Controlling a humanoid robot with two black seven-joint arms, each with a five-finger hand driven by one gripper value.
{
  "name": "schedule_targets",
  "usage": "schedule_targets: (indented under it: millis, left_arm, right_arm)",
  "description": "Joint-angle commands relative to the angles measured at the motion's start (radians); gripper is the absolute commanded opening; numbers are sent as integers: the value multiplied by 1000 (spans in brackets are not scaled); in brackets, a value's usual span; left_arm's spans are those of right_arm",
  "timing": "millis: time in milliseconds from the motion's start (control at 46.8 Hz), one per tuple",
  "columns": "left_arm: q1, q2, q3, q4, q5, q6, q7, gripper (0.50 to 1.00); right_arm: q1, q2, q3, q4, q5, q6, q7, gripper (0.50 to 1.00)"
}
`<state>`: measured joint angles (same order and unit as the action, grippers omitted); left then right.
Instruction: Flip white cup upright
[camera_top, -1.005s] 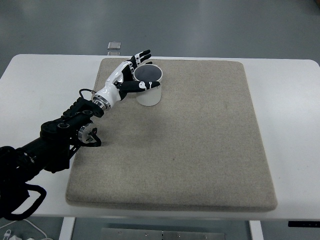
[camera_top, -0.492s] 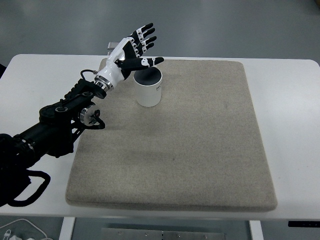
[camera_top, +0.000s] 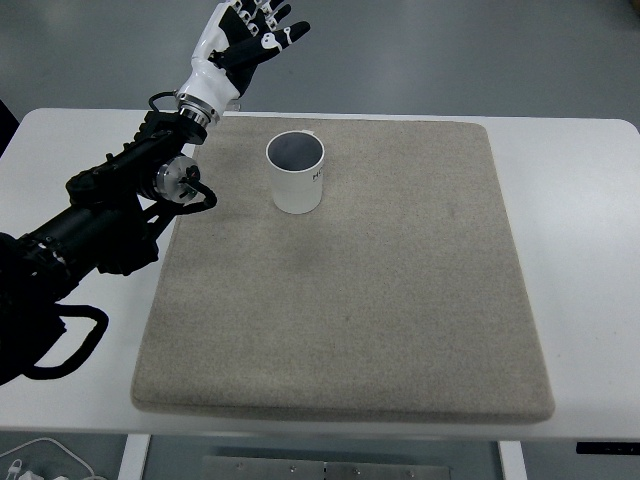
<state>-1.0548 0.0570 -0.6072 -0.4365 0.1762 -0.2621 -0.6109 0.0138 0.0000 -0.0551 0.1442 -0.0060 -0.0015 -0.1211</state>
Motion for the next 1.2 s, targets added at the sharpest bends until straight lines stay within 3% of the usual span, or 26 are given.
schedule_targets:
  millis: [0,107,257,364,492,599,877,1176]
  left_arm:
    - [-1,6,0,16,-81,4,0,994]
    - [-5,6,-2,48,-153,21,0,994]
    - [-31,6,0,122,-251,118,0,994]
    - [-33,3,-3,130,-270,139,114,994]
    - [-33,3,-14,131,-285,147,181,994]
    - [-28,1,-20,133,-296,147,284,994]
    - [-11,3,-85,133,-354,133,405,994]
    - [25,-3,-100,136,-480,127,413,994]
  right_arm:
    - [2,0,-2,0,0,0,0,930]
    - [5,0,0,0,0,0,0,930]
    - [5,0,0,0,0,0,-2,930]
    - [5,0,-2,-2,0,0,-2,930]
    - [5,0,-2,-2,0,0,-3,930]
    - [5,0,-2,-2,-2,0,-5,930]
    - [12,0,-2,-2,0,0,-5,930]
    - [15,0,-2,-2,0,0,-5,930]
